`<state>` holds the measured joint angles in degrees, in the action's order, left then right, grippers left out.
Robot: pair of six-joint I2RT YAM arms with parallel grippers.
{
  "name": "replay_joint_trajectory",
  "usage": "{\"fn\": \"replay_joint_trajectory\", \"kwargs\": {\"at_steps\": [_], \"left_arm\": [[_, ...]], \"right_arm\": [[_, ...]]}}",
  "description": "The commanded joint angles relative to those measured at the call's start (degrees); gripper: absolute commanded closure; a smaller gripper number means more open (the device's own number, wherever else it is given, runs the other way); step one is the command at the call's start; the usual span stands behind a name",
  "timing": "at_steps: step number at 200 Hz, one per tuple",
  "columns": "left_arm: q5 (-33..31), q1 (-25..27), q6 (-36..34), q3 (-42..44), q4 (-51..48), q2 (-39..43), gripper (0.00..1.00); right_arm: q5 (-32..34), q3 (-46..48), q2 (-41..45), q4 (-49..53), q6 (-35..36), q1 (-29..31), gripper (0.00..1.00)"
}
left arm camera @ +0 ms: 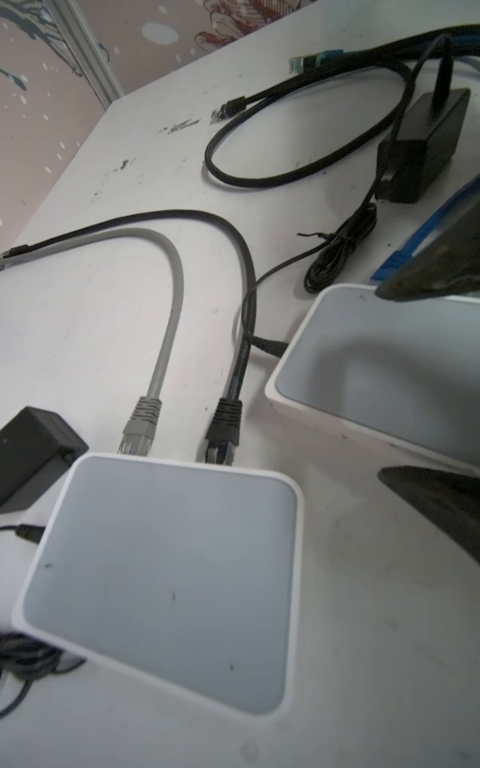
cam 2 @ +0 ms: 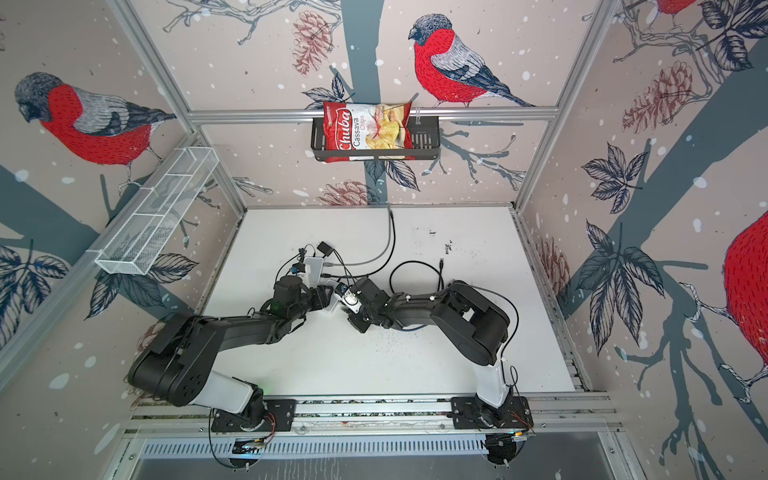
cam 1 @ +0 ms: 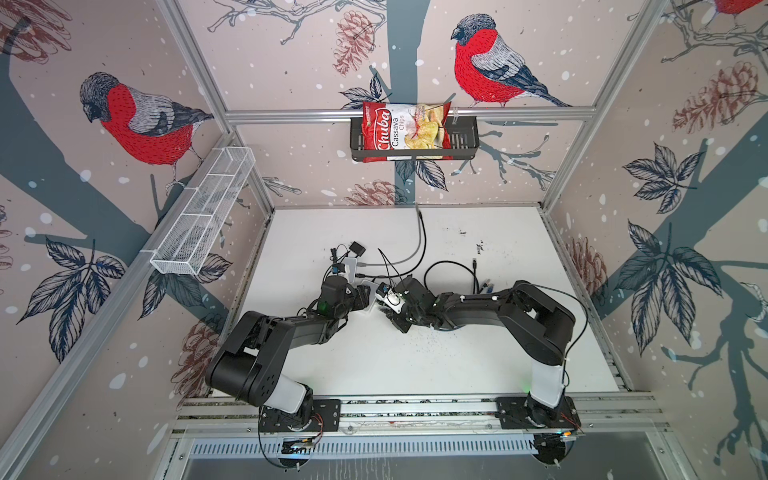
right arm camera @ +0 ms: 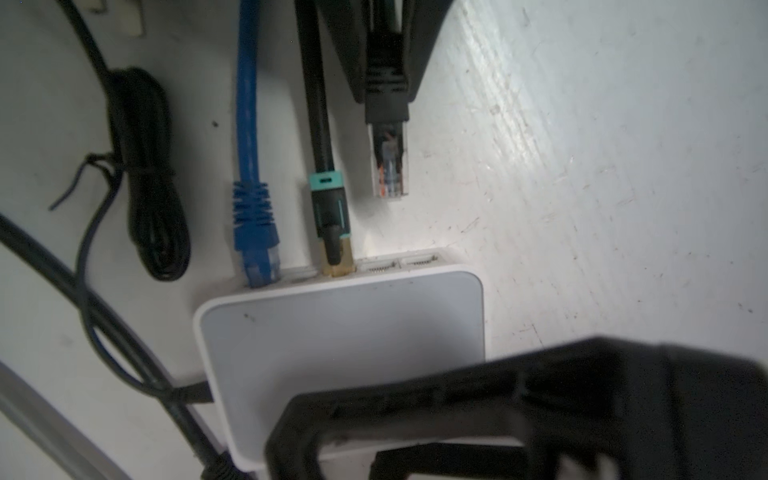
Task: Insert the plug into the switch port
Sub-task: 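Push the black plug into the switch port beside the green-banded plug with the right gripper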
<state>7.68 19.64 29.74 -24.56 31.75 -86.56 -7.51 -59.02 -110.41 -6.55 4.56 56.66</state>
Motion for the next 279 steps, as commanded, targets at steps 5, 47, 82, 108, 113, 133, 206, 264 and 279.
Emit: {"fn": "replay_joint_trajectory", "kwargs": {"at_steps": [5,47,82,108,113,133,206,264,279], "left_arm": [[4.6,-0.05,-0.2,-1.0,2.5,-1.79,0.43],[5.59,-0.13,0.83,-0.91,3.27,-3.77,0.5],[6.08,-0.09,0.87,-1.19,3.56,-4.66,0.51],[5.69,-0.12,0.78,-1.19,3.5,-4.58,0.51],[5.6,-0.13,0.69,-1.2,3.37,-4.57,0.51],[5.44,-0.15,0.59,-1.18,3.32,-4.39,0.52],[6.28,-0.16,0.28,-0.93,3.66,-4.05,0.52],[7.08,-0.05,0.42,-0.72,4.46,-4.66,0.53],[6.96,-0.17,0.36,-0.78,4.55,-4.75,0.53]], "right_arm": [[-0.21,-1.41,-1.15,-0.05,-0.95,0.2,0.96],[-0.9,-2.06,-2.02,0.45,-0.95,0.29,0.96],[-0.32,-1.82,-1.92,2.26,-1.21,0.38,0.96],[0.01,-1.27,-0.85,3.98,-1.22,0.76,0.96],[0.12,-1.35,-0.74,4.38,-1.26,0.8,0.96],[0.43,-1.27,0.01,5.42,-1.68,1.08,0.96],[0.83,-2.49,-1.69,6.27,-1.74,1.06,0.97],[2.04,-5.44,-3.16,10.03,-1.66,1.21,0.97],[2.64,-5.75,-3.1,11.58,-1.55,1.33,0.97]]}}
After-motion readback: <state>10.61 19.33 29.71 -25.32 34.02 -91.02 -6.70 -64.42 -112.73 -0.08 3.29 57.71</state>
